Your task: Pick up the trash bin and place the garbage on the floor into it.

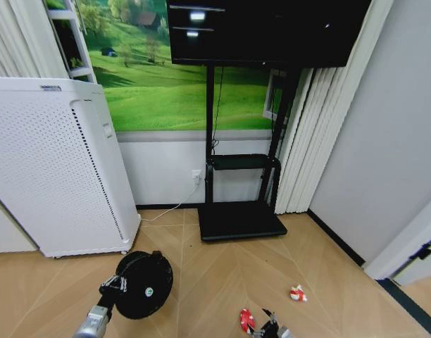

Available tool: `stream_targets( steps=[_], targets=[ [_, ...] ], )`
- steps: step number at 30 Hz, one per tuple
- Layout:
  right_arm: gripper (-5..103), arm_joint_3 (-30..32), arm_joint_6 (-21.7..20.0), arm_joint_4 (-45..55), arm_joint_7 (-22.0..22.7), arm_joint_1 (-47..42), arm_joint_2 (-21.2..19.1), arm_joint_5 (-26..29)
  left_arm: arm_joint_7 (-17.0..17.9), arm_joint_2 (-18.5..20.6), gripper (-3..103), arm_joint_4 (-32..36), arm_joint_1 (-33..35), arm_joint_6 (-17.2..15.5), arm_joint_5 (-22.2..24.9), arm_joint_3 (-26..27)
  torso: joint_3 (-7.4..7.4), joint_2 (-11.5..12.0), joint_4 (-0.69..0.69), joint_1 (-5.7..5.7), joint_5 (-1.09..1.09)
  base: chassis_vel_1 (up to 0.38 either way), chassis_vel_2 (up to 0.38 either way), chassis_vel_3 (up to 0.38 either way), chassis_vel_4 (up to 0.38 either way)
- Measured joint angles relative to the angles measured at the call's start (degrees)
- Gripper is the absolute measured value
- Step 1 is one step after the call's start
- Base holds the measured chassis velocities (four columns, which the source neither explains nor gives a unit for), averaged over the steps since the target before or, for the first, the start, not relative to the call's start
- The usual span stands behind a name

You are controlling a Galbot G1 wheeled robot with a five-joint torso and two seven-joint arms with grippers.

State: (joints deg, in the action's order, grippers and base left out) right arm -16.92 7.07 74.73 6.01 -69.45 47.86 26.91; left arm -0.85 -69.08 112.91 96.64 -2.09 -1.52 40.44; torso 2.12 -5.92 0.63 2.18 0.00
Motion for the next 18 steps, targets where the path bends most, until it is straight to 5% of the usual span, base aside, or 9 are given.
stream_targets(
  steps=[18],
  targets=[
    [100, -6.29, 1.63, -8.57, -0.26, 6.16, 2.27, -1.88, -0.04, -1.17, 5, -0.54, 0.04, 0.18, -0.25, -0.08, -0.01, -0.03, 0.01, -0.02, -0.04, 0.000, 0.000, 0.000, 0.000]
  ],
)
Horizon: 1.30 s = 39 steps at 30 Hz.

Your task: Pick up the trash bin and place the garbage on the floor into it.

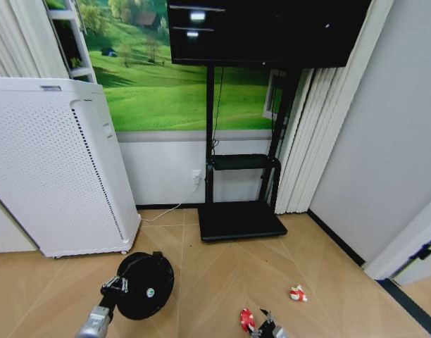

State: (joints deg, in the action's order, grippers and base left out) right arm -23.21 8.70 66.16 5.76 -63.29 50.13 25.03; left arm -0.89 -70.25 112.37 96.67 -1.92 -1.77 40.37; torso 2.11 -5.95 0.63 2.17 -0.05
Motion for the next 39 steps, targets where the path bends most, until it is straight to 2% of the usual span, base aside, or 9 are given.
stream_targets(
  steps=[4, 10, 19, 28, 34, 35, 37, 38, 39],
  targets=[
    [100, -0.75, 0.36, -1.01, -0.08, 0.10, 0.56, -0.89, -0.03, -0.17, 5, -0.47, -0.18, 0.17, -0.23, -0.18, 0.00, 0.00, -0.04, 0.00, 0.05, 0.000, 0.000, 0.000, 0.000],
    [101, -1.44, 0.84, -2.14, -0.41, 0.01, 0.89, -2.09, -0.04, -0.34, 5, -0.91, -0.50, 0.27, -0.35, -0.44, 0.02, 0.02, 0.02, 0.00, 0.05, 0.000, 0.000, 0.000, 0.000],
    [81, -1.26, 2.26, -3.17, -0.70, 0.52, 1.42, -3.40, -0.05, -0.36, 5, -1.52, -0.71, 0.59, -0.52, -0.56, 0.02, 0.02, -0.01, 0.00, 0.05, 0.000, 0.000, 0.000, 0.000],
    [48, -0.34, 2.20, -2.73, 0.51, 0.54, 1.31, -4.00, -0.04, -0.39, 5, -1.75, -0.96, 0.75, -0.77, -0.94, 0.02, 0.04, 0.00, 0.02, 0.07, 0.000, 0.000, 0.000, 0.000],
    [69, 0.94, 0.83, 0.73, 1.73, 0.24, -0.32, -3.00, -0.02, -0.23, 5, -1.75, -1.20, 0.75, -0.73, -0.94, 0.02, 0.04, -0.01, 0.02, 0.05, 0.000, 0.000, 0.000, 0.000],
    [69, 0.94, 0.83, 0.73, 1.73, 0.24, -0.32, -3.00, -0.02, -0.23, 5, -1.75, -1.20, 0.75, -0.73, -0.94, 0.02, 0.04, -0.01, 0.02, 0.05, 0.000, 0.000, 0.000, 0.000],
    [80, 3.40, 0.27, 3.88, 1.35, -0.65, -0.62, 0.62, -0.01, -0.22, 5, -1.74, -1.30, 0.75, -0.71, -0.92, 0.02, 0.04, 0.00, 0.02, 0.05, 0.000, 0.000, 0.000, 0.000],
    [80, 3.40, 0.27, 3.88, 1.35, -0.65, -0.62, 0.62, -0.01, -0.22, 5, -1.74, -1.30, 0.75, -0.71, -0.92, 0.02, 0.04, 0.00, 0.02, 0.05, 0.000, 0.000, 0.000, 0.000],
    [90, 5.62, -0.05, 6.23, 1.43, -1.41, -0.49, 3.12, -0.01, -0.22, 5, -1.69, -1.29, 0.75, -0.69, -0.86, 0.02, 0.04, 0.00, 0.02, 0.04, 0.000, 0.000, 0.000, 0.000]
  ],
)
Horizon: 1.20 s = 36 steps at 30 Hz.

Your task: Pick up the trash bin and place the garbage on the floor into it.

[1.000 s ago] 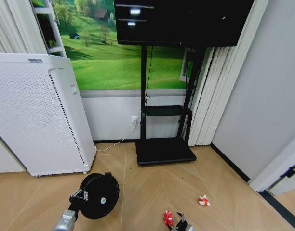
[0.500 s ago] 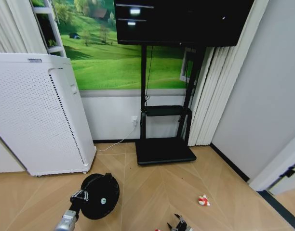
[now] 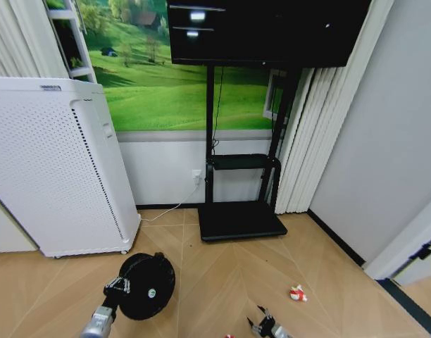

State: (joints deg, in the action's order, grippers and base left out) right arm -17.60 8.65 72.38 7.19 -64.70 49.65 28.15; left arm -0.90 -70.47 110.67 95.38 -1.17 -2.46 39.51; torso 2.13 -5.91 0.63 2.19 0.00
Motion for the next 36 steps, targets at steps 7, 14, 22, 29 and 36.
stream_targets(
  steps=[7, 14, 22, 29, 36],
  targets=[
    [100, 7.13, -0.13, 5.90, -0.18, -3.62, -0.13, 0.96, 0.03, -0.25, 5, 0.35, 0.10, 0.00, -0.09, 0.10, 0.00, 0.00, -0.01, 0.00, 0.01, 0.000, 0.000, 0.000, 0.000],
    [100, 11.83, 2.72, 7.15, -1.98, -7.63, -0.93, 0.84, 0.04, -0.81, 5, 0.70, 0.04, 0.05, -0.54, -0.28, 0.00, -0.01, 0.01, 0.00, 0.00, 0.001, -0.018, -0.001, 0.017],
    [100, 12.73, 3.57, 7.08, -2.82, -8.15, -1.08, 0.66, 0.04, -0.99, 5, 0.91, 0.04, 0.05, -0.70, -0.38, 0.00, -0.01, 0.00, 0.00, 0.01, 0.009, -0.197, -0.009, 0.194],
    [100, 13.04, 5.71, 6.13, -5.40, -7.55, -0.32, -3.83, 0.03, -1.21, 5, 1.07, 0.83, 0.30, -0.93, 0.12, -0.03, -0.03, -0.02, -0.03, -0.01, 0.041, -0.136, -0.040, 0.140],
    [100, 12.92, 6.22, 5.72, -5.76, -7.86, -0.16, -5.87, 0.03, -1.45, 5, 1.06, 0.83, 0.37, -1.18, 0.07, 0.00, -0.02, -0.01, 0.00, 0.01, 0.028, 0.077, -0.012, -0.073]
  ],
)
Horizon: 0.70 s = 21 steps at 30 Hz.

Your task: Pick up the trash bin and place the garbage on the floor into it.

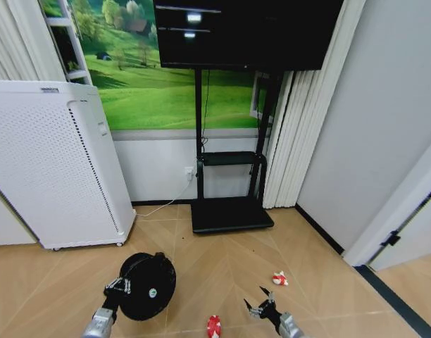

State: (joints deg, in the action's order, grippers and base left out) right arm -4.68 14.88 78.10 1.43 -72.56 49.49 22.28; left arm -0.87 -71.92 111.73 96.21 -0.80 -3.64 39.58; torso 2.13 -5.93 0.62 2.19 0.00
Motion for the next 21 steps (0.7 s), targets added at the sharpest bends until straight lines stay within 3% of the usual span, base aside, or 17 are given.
stream_targets(
  steps=[15, 21],
  targets=[
    [100, 0.23, 1.07, -0.51, 0.05, -1.63, 0.36, -0.11, 0.00, -0.03, 5, -0.47, -0.06, 0.07, -0.59, -0.62, -0.01, 0.00, 0.01, 0.00, -0.04, 0.167, 0.138, -0.169, -0.136],
    [100, 0.37, 1.15, 0.01, 1.18, -3.00, 0.36, -0.86, 0.01, -0.33, 5, -0.89, -0.09, 0.22, -1.03, -1.19, -0.01, 0.01, 0.00, 0.00, 0.00, 0.051, 0.059, -0.025, -0.044]
  ],
)
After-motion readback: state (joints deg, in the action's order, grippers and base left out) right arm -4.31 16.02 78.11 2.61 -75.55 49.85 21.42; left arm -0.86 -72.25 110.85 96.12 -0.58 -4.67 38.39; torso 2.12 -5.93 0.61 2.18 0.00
